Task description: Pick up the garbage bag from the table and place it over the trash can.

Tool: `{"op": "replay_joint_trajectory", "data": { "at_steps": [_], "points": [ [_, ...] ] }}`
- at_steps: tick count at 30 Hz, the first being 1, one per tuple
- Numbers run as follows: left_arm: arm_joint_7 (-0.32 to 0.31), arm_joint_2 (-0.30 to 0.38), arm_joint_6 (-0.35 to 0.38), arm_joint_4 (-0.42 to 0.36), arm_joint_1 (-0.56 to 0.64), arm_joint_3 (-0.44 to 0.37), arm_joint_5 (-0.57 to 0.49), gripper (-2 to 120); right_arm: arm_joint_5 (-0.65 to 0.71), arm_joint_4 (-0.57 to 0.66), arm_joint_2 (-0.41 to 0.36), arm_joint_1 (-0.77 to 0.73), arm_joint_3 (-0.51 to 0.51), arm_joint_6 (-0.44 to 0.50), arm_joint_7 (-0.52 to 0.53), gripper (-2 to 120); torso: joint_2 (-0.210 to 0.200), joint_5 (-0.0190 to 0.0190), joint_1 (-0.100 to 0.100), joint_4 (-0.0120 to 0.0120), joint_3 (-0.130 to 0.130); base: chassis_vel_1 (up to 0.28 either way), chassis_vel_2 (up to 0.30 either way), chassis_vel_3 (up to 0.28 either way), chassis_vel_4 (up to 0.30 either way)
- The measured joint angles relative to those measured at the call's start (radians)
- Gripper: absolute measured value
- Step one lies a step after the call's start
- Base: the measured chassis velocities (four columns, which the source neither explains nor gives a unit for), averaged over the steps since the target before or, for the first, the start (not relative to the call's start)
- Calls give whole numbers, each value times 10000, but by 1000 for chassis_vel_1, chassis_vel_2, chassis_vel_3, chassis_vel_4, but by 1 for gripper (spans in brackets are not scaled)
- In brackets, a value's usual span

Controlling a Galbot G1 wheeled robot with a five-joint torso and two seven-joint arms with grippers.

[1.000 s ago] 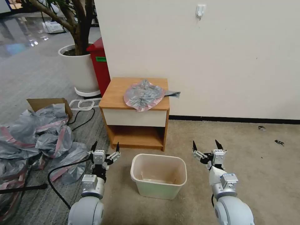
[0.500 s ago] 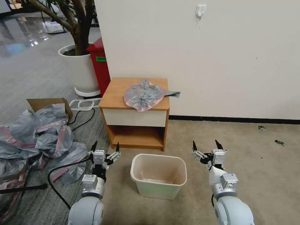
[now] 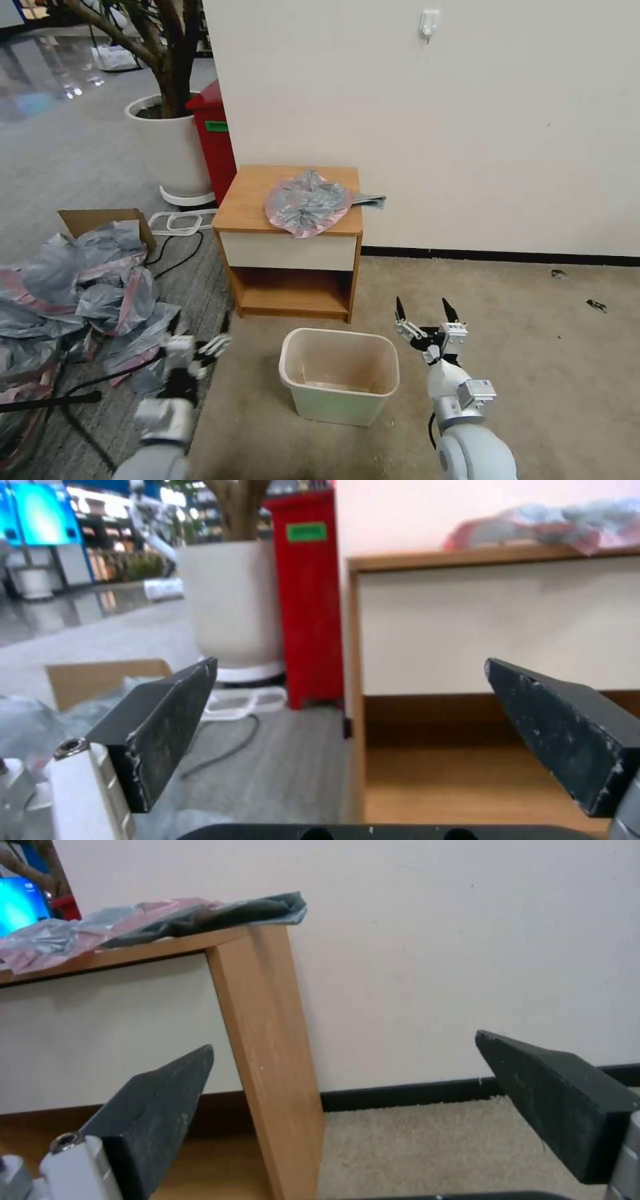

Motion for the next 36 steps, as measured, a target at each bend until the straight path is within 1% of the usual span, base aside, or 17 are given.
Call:
{"op": "replay_joint_trajectory", "data": {
  "at_steps": [3, 4, 6, 7, 13, 15, 17, 18, 19, 22, 23, 27, 28, 31, 33, 34, 36],
  "points": [
    [182, 75, -237, 18, 171, -70, -183, 100, 25, 0, -9, 50, -19, -17, -6, 100, 0, 6, 0, -1, -1, 0, 0, 0, 0],
    [380, 88, -337, 105, 260, -60, -266, 100, 41, -23, -51, 133, -12, -29, -10, 100, 0, -10, 0, 1, 0, 0, 0, 0, 0],
    [568, 120, -472, 151, 273, -68, -334, 100, 132, -102, -160, 307, 0, -45, -9, 100, 0, 5, 0, -3, 0, 0, 0, 0, 0],
    [630, 136, -514, 176, 272, -65, -357, 100, 223, -155, -252, 424, 6, -57, -4, 100, 0, 0, 0, -3, 0, 0, 0, 0, 0],
    [737, 224, -780, 294, 186, 13, -405, 100, 920, -481, -702, 1384, -62, -68, 5, 100, 0, 0, 0, -4, 0, 0, 0, 0, 0],
    [745, 262, -976, 346, 104, 98, -403, 100, 1674, -777, -981, 2173, -310, -97, 184, 100, 0, 2, 0, -5, 0, 0, 0, 0, 0],
    [539, 280, -1099, 362, -22, 238, -401, 100, 2599, -1063, -1260, 3021, -624, -337, 474, 100, 0, 0, 0, -2, 0, 0, 0, 0, 0],
    [539, 280, -1099, 362, -22, 238, -401, 100, 2599, -1063, -1260, 3021, -624, -337, 474, 100, 0, 0, 0, -2, 0, 0, 0, 0, 0],
    [411, 285, -1114, 361, -74, 313, -393, 100, 3281, -1175, -1393, 3411, -803, -520, 668, 100, 0, 0, 0, -3, 2, 0, 0, 0, 0],
    [228, 209, -1141, 314, -175, 462, -184, 100, 6076, -1468, -1575, 4633, -1449, -1182, 1485, 100, 0, 0, 0, -4, 1, 0, 0, 0, 0],
    [228, 209, -1141, 314, -175, 462, -184, 100, 6076, -1468, -1575, 4633, -1449, -1182, 1485, 100, 0, 0, 0, -4, 1, 0, 0, 0, 0],
    [185, -9, -1240, 314, -58, 496, 85, 100, 8066, -2207, -1396, 5957, -1837, -1474, 2214, 100, -1, 0, 0, -3, 2, 0, 0, 0, 0],
    [185, -9, -1240, 314, -58, 496, 85, 100, 8066, -2207, -1396, 5957, -1837, -1474, 2214, 100, -1, 0, 0, -3, 2, 0, 0, 0, 0],
    [-169, -165, -1290, 286, 136, 408, 399, 100, 9392, -3047, -1189, 6825, -1928, -1832, 2774, 100, -1, -2, 0, -4, 1, 0, 0, 0, 0],
    [-270, -228, -1312, 241, 230, 349, 452, 100, 9722, -3730, -1005, 7291, -1935, -1958, 2891, 100, -1, 1, 0, -1, 1, 0, 0, 0, 0],
    [-270, -228, -1312, 241, 230, 349, 452, 100, 9722, -3730, -1005, 7291, -1935, -1958, 2891, 100, -1, 1, 0, -1, 1, 0, 0, 0, 0],
    [-310, -273, -1347, 231, 297, 306, 534, 100, 9972, -4445, -804, 7767, -1935, -2066, 3032, 100, -2, 1, 0, -2, 1, 0, 0, 0, 0]
  ]
}}
